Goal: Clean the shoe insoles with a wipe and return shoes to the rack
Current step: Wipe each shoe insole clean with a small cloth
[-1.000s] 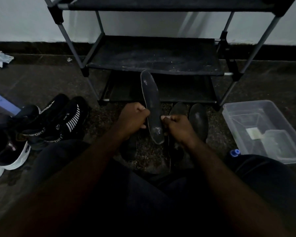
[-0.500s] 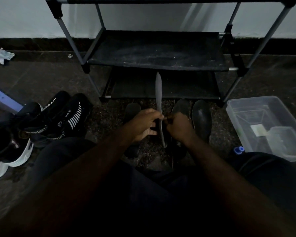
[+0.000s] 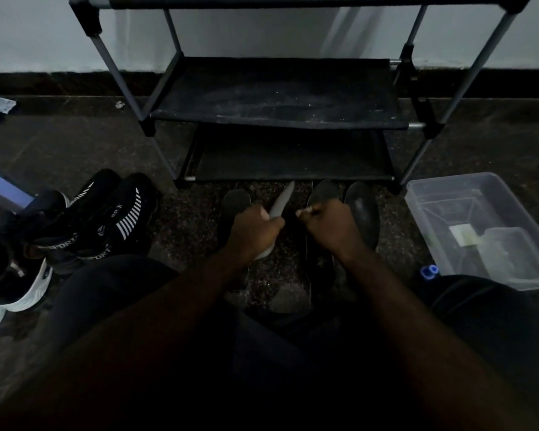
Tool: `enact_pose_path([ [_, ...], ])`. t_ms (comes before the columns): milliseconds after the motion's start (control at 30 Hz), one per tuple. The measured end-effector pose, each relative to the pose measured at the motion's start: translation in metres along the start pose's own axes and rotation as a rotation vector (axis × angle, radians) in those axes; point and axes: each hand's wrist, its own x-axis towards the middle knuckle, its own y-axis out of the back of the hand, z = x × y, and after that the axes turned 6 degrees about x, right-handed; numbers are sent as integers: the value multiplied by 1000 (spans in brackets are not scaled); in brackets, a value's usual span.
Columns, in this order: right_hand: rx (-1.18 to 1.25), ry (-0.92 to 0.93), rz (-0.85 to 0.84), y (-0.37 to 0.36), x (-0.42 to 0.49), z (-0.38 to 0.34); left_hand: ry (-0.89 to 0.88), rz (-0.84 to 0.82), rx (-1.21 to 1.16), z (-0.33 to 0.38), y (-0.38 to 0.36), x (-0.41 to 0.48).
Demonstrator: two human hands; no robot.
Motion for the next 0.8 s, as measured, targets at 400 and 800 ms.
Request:
enact_pose_path([
  [400,310,50,56,-1,4,-13,145,-382,-840,32,29,-18],
  [800,423,321,175,13,-10,-34,27,-560,-1195,37,39,-23],
])
